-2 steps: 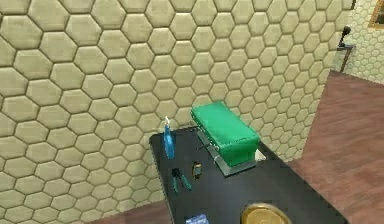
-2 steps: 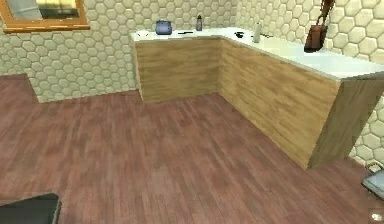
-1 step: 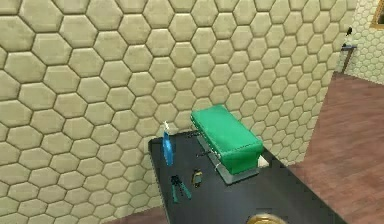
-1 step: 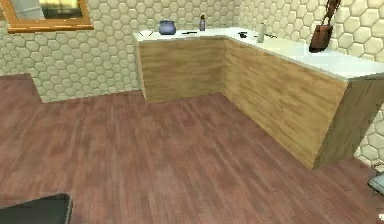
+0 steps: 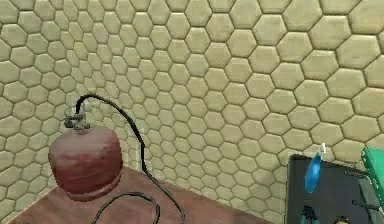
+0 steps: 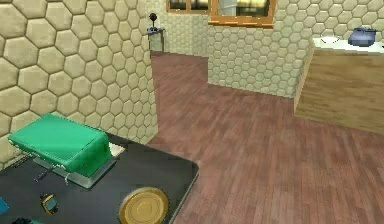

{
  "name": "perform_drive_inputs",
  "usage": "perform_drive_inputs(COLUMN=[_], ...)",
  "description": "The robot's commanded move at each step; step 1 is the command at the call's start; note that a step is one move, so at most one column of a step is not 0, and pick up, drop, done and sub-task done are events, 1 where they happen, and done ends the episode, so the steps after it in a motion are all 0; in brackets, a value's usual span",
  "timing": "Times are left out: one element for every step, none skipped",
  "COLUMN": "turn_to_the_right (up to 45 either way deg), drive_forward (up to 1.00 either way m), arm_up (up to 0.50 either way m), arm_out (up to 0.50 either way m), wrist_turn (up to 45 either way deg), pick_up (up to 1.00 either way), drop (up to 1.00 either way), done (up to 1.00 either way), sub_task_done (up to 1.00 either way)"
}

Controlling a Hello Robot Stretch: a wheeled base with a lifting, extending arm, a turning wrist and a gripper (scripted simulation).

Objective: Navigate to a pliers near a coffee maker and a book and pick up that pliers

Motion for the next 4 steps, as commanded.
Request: perform_drive_inputs(turn_to_the_right=[-42.0, -6.0, 45.0, 45.0], drive_forward=[0.00, 0.00, 0.00, 0.00], arm_up=[0.00, 0.00, 0.00, 0.00], arm_out=[0.00, 0.00, 0.00, 0.00], wrist_turn=[0.0, 0.0, 0.0, 0.0], pick_up=[0.00, 0.00, 0.00, 0.00], drop=[0.00, 0.00, 0.00, 0.00], done=[0.00, 0.00, 0.00, 0.00], sub_task_done=[0.00, 0.00, 0.00, 0.00])
